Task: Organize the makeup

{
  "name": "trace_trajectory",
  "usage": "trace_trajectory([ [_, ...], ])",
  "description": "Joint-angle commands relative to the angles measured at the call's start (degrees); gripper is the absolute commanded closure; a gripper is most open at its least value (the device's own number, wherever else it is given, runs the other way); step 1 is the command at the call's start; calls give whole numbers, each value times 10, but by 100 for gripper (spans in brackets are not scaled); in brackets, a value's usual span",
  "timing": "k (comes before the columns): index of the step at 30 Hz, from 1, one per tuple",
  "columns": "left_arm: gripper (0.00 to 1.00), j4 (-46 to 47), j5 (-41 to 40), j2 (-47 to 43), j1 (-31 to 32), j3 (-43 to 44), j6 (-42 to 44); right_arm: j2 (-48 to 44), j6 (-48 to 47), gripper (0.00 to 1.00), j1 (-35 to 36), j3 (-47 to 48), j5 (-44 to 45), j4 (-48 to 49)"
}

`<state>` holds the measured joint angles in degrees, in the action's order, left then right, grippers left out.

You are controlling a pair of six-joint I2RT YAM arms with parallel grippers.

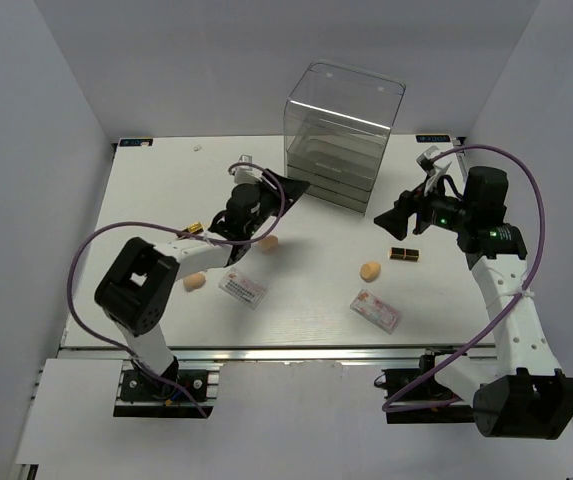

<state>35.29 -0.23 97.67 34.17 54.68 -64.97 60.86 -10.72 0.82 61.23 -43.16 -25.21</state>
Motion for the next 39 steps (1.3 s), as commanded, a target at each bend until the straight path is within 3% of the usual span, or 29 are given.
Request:
trace_trajectory([
  [1,46,74,-34,35,13,41,-7,-12,21,20,-1,-4,-35,46],
  [11,47,84,-21,175,15,166,0,-24,25,26,-23,-37,-71,75],
  [19,48,102,-21,226,15,220,5,-35,20,26,-27,-56,-71,79],
  [39,51,150,-85,297,15,254,-73,-34,17,26,-36,-66,-65,83],
])
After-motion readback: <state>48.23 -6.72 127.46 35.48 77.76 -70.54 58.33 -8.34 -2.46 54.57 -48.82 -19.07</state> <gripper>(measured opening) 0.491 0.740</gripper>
